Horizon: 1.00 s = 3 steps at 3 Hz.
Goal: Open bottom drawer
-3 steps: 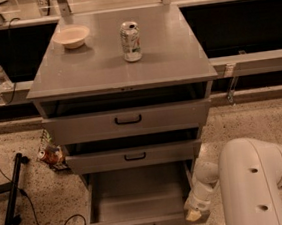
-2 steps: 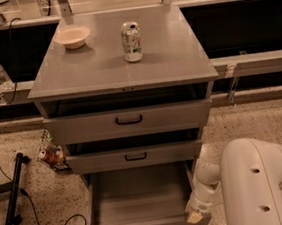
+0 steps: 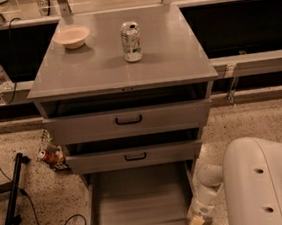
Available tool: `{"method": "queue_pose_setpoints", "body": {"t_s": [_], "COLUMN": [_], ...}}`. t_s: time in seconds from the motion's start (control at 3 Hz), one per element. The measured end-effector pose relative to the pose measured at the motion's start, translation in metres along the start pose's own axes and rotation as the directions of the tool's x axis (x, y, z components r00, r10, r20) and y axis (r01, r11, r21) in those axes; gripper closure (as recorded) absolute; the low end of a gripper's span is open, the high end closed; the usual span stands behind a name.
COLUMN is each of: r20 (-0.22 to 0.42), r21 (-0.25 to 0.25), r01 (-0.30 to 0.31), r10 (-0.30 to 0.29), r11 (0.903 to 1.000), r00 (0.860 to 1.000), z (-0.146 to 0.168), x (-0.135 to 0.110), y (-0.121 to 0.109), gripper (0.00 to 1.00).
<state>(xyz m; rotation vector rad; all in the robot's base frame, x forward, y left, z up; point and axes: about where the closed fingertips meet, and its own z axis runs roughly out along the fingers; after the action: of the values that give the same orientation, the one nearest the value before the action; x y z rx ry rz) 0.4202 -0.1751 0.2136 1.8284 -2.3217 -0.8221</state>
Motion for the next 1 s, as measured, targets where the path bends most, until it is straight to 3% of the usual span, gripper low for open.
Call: {"method": "queue_pose_setpoints", "body": {"t_s": [0.33,0.67,1.0], "r20": [0.021,0.066,0.117], "r21": [0.072,0.223,0.297], "r01": [-0.011,-0.025,-0.047], "r10": [0.009,0.011,0.012], "r11": [0.9973,0.9745,0.9537], "r00": [1.000,0.998,0.993], "z": [-0.018,-0.058,-0.081], "x": [0.000,-0.008,-0.010], "y": [-0.008,-0.033,-0.046], "gripper": [0.08,0.00,0.13]}}
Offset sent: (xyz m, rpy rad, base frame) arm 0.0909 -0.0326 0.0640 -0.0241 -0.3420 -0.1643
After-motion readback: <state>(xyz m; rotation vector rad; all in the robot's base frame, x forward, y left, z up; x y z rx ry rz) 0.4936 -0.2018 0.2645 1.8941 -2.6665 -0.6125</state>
